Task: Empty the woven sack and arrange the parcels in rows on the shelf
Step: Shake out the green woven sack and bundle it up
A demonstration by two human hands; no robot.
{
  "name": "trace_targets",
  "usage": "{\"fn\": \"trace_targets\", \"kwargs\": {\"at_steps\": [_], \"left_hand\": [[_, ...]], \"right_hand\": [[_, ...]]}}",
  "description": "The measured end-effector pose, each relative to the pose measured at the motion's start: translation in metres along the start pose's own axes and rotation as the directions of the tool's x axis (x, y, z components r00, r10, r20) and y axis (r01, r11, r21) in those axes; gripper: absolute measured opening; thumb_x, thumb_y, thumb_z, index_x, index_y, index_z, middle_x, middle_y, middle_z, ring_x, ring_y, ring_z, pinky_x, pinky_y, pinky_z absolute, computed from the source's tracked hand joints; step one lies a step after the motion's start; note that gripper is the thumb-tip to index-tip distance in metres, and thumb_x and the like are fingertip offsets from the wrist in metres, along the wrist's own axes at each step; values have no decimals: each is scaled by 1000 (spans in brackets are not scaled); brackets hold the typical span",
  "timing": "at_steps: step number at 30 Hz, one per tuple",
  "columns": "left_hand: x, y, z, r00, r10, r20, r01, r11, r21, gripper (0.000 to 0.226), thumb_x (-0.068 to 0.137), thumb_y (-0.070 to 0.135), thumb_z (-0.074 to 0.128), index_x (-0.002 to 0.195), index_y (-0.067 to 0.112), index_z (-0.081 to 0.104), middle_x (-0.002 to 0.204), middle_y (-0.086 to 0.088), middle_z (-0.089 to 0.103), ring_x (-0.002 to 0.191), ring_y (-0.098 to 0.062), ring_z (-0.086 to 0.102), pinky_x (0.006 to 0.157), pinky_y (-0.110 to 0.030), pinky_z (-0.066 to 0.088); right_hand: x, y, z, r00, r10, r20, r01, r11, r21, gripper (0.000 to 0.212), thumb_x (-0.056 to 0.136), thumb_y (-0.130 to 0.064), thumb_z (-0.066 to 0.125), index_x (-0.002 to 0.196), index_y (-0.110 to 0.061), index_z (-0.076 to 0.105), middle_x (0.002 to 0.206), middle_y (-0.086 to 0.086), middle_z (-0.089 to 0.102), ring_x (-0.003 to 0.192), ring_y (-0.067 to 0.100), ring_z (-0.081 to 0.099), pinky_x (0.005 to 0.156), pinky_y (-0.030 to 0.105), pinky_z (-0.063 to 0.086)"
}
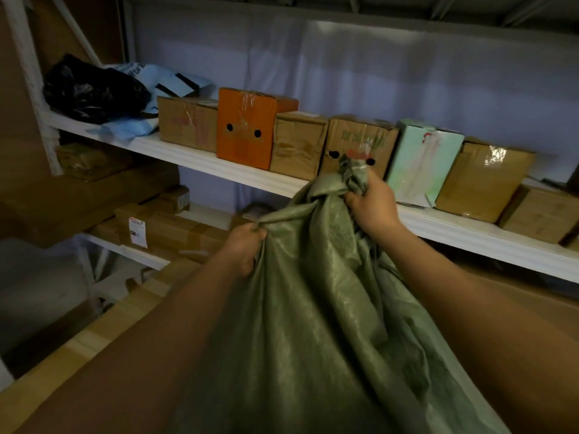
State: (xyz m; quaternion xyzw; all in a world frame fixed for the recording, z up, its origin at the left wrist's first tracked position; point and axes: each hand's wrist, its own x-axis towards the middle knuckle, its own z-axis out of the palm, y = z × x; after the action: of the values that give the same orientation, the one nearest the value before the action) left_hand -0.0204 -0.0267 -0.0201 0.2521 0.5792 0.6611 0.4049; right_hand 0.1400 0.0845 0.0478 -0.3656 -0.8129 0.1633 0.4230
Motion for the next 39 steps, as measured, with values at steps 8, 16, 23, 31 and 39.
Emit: {"fn": "trace_targets", "kwargs": {"at_steps": [8, 16, 23, 31, 39], "left_hand": [[13, 27, -6, 987, -16, 161, -62, 884, 463, 18, 91, 12, 53, 106, 5, 61, 103, -13, 63, 95, -27, 59, 84, -37, 48], [-17, 53, 54, 925, 86, 370, -248, 875, 417, 137, 46, 44, 88, 145, 46, -8, 161, 1, -3, 145, -29, 15, 113, -52, 27], [-29, 1, 117, 889, 287, 356, -446, 716, 537, 151, 49, 36, 90, 143, 33, -28, 154, -1, -33, 144, -18, -23, 118, -39, 4], [-28, -16, 151, 912, 380, 156, -408, 804, 431, 154, 23, 51, 83, 149, 25, -2, 153, -2, 27, 142, -18, 27, 117, -38, 27], [-17, -5, 135, 964, 266, -24, -220, 842, 492, 66, 61, 43, 81, 119, 19, 60, 121, -6, 64, 110, -26, 59, 97, -37, 46]], "right_hand": [[15, 3, -18, 999, 26, -45, -26, 1000, 5, 43, 88, -10, 59, 130, -14, 54, 121, 15, 64, 111, 33, 58, 77, 25, 38], [1, 20, -18, 995, 89, 45, -86, 994, -65, 48, 86, -8, 60, 133, -19, 52, 122, 14, 64, 111, 35, 58, 87, 38, 46], [-9, 5, -32, 936, 250, 250, -328, 877, 352, 46, 82, -5, 62, 126, -14, 52, 109, 10, 64, 103, 29, 60, 89, 34, 49], [-24, 8, -72, 782, 107, 614, -578, 492, 651, 35, 92, -32, 37, 93, -9, 63, 72, 1, 69, 68, 13, 66, 66, 24, 52], [-42, 51, -86, 873, 166, 459, -377, 826, 419, 80, 81, -40, 69, 147, -28, 27, 146, 7, 41, 125, 22, 48, 99, 31, 46]]}}
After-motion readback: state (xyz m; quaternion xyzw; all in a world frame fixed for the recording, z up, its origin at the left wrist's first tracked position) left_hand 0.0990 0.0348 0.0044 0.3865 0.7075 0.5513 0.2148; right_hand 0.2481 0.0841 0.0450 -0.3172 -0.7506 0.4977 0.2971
